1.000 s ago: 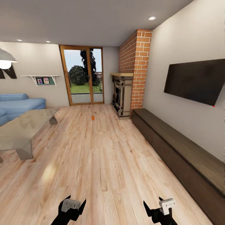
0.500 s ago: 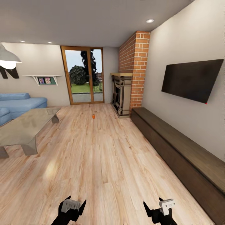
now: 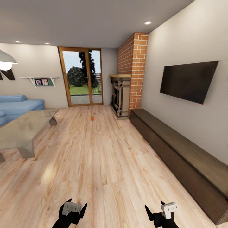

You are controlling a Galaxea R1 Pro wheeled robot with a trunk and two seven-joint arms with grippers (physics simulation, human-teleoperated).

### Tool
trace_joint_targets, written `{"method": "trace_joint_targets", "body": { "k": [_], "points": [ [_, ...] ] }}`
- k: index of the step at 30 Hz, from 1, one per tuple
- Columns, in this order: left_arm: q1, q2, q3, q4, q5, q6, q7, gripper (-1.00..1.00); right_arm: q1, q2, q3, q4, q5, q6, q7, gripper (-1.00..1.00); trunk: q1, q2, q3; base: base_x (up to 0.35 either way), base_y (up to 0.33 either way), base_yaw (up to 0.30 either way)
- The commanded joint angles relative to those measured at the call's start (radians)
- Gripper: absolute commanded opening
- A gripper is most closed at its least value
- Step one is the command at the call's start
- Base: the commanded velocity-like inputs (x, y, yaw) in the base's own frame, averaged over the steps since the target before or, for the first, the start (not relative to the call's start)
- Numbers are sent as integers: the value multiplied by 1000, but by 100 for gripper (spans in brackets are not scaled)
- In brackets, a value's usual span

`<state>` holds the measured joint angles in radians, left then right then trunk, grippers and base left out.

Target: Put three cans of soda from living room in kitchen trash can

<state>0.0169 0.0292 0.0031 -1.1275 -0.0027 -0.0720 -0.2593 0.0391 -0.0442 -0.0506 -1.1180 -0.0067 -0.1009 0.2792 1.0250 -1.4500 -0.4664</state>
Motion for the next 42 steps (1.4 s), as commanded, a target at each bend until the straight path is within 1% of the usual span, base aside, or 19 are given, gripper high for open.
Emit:
{"method": "trace_joint_targets", "body": {
  "k": [1,8,31,38,42],
  "points": [
    [0,0,0,0,0,0,0,100,-1,0,0,5,0,0,0,100,0,0,1,-3,0,-196],
    [0,0,0,0,0,-9,-1,100,-6,0,0,24,-2,0,0,100,0,0,6,-1,0,-210],
    [0,0,0,0,0,-20,-1,100,-8,-3,-7,29,-4,-3,0,100,0,0,25,0,0,-218],
    [0,0,0,0,0,-20,-1,100,-8,3,-3,29,0,-4,0,100,0,0,27,0,0,-80],
    [0,0,0,0,0,-20,-1,100,-8,2,-4,29,-3,-3,0,100,0,0,25,0,0,-99]
  ]
}}
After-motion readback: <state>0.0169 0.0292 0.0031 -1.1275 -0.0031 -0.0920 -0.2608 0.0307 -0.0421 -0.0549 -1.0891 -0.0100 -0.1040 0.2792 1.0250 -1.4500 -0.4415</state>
